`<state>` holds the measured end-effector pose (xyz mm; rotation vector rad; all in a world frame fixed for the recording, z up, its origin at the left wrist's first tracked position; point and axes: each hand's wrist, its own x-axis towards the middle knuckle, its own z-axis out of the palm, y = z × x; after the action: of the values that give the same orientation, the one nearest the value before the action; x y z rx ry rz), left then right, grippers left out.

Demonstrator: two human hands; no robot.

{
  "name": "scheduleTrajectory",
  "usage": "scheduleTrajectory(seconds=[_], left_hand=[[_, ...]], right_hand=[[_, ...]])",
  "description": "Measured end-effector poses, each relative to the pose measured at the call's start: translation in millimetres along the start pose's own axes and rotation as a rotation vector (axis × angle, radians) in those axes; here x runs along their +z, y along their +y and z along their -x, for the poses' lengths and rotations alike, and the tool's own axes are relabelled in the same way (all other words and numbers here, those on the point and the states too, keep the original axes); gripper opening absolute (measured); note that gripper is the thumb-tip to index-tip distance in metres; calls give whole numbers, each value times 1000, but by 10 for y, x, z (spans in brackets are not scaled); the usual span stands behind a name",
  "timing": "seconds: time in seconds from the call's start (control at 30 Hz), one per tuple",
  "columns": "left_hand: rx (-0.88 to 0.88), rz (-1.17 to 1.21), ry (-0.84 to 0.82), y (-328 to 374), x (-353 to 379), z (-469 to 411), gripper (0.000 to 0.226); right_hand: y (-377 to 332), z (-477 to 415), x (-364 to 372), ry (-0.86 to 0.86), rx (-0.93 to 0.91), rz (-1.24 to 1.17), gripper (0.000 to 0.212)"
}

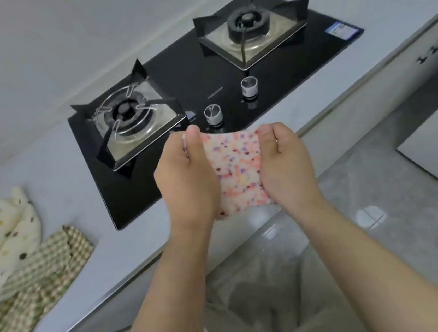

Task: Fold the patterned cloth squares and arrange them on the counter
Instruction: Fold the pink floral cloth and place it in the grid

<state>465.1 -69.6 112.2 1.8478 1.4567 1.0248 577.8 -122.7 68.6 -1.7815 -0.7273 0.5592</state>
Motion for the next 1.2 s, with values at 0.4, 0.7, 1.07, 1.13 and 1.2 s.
scheduleTrajectory(seconds=[0.4,0.7,1.07,1.13,1.2], left_hand=[[-127,221,-310,2474,1312,143,45],[-21,206,-479,3005,2349,255,43],[-207,203,-643,3289,3796,-542,32],[-328,244,-710,3411,4030,-798,29],[-369,301,-760,3523,4223,-1046,38]], right_hand=[[-792,-837,-2729,226,144,199,39],[-358,-1240,-3592,393,262,158,37],[75,-2821,-4089,271,333,312,36],[128,-3211,-4195,230,375,339,39],[151,-3615,-4308,202,405,340,38]])
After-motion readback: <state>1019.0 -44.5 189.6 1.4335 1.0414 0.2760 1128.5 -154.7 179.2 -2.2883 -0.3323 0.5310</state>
